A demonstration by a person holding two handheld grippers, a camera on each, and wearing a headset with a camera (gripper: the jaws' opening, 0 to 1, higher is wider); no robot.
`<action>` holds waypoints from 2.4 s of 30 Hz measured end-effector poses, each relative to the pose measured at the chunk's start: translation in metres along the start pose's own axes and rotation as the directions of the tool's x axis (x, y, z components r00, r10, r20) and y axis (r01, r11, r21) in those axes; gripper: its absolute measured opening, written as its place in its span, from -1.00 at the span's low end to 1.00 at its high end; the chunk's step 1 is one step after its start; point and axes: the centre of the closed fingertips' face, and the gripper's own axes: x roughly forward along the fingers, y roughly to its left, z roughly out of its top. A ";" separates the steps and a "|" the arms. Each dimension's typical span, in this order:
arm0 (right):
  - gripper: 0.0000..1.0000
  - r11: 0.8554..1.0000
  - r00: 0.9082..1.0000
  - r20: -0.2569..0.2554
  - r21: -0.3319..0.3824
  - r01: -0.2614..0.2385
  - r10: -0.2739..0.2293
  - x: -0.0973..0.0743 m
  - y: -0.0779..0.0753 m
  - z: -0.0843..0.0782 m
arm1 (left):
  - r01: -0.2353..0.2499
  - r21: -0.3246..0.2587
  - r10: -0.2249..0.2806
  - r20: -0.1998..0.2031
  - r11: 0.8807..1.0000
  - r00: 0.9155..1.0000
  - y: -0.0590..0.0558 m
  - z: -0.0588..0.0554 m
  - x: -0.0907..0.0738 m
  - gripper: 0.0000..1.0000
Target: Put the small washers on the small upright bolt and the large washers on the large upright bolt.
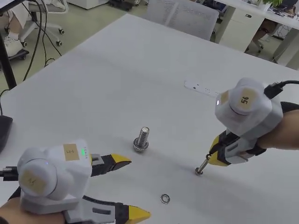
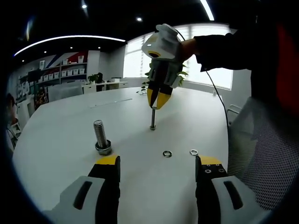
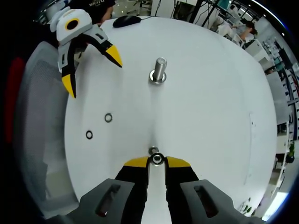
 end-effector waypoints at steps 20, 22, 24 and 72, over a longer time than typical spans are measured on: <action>-0.72 0.999 1.000 0.003 0.018 -0.028 0.028 0.016 0.001 -0.004 | -0.004 -0.007 0.004 -0.009 1.000 1.000 0.000 -0.004 -0.001 0.28; -0.72 0.999 0.999 -0.001 0.022 -0.033 0.033 0.020 0.002 -0.006 | -0.004 -0.010 0.004 -0.012 1.000 1.000 0.000 -0.005 -0.002 0.28; -0.72 0.999 0.999 -0.001 0.021 -0.035 0.035 0.024 0.002 -0.007 | -0.006 -0.010 0.005 -0.014 1.000 1.000 0.000 -0.006 -0.002 0.28; -0.63 0.998 0.998 -0.005 0.026 -0.062 0.063 0.057 0.005 -0.009 | -0.029 -0.019 0.028 -0.030 0.999 0.999 0.002 -0.012 -0.004 0.26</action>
